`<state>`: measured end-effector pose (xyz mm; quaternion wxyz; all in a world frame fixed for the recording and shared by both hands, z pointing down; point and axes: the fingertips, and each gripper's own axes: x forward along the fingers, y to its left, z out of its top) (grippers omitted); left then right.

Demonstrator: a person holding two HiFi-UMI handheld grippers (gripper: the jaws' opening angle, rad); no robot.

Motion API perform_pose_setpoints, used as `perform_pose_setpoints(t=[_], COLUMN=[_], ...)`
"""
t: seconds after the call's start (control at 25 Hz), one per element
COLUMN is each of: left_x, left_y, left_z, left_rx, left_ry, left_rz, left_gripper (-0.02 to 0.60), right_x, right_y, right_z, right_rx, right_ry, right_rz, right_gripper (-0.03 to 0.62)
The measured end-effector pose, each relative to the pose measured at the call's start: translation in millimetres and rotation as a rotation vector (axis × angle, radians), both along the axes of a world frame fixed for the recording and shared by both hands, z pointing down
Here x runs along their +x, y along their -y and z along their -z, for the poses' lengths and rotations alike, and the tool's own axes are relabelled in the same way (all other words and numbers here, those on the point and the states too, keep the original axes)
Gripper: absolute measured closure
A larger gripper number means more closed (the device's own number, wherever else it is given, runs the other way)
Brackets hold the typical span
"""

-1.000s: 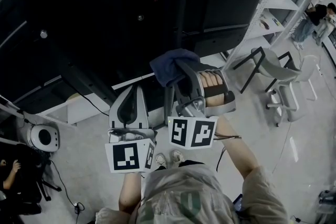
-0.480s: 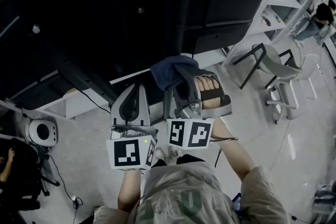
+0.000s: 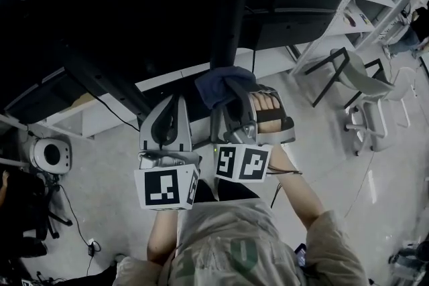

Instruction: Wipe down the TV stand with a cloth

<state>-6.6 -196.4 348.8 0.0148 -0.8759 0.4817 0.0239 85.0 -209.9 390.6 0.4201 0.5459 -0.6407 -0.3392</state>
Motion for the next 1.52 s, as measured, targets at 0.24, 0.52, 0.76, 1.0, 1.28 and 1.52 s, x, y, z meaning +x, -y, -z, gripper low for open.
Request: perform_pose_setpoints(t=[0.24,0.52,0.76,1.0,1.28,1.52], left_x=[-1,3,2,-1,-5,-14], left_y=[2,5,10,18,30,42], left_z=[-31,-67,-100,-124,-151,-173], left_rx=[-0.013,-0.030,-0.057,-0.082,-0.108,-0.142], left_ry=[-0.011,-0.016,-0.024,-0.026,-0.028,-0.029], left_rz=[0.006,0.004,0.016,0.030,0.043,0.057], left_gripper=[0.566,0.567,0.566,0.566,0.566,0.566], right_x=[0,-1,-2,-2,-4,-5], right_y=[0,-2,-2,-5,-5,-7], right_z=[-48,-97,-152,-211,-283,-371], right_rx=[-0.054,-0.087,-0.171,-0.278,-0.391,-0.542], right_ry=[0.019,0.003,-0.001,-0.019,-0.069,-0.049], right_rz=[0.006,0.017,0.036,0.047,0.078,0.094], right_gripper=[0.537,0.537,0.537,0.537,0.537,0.537])
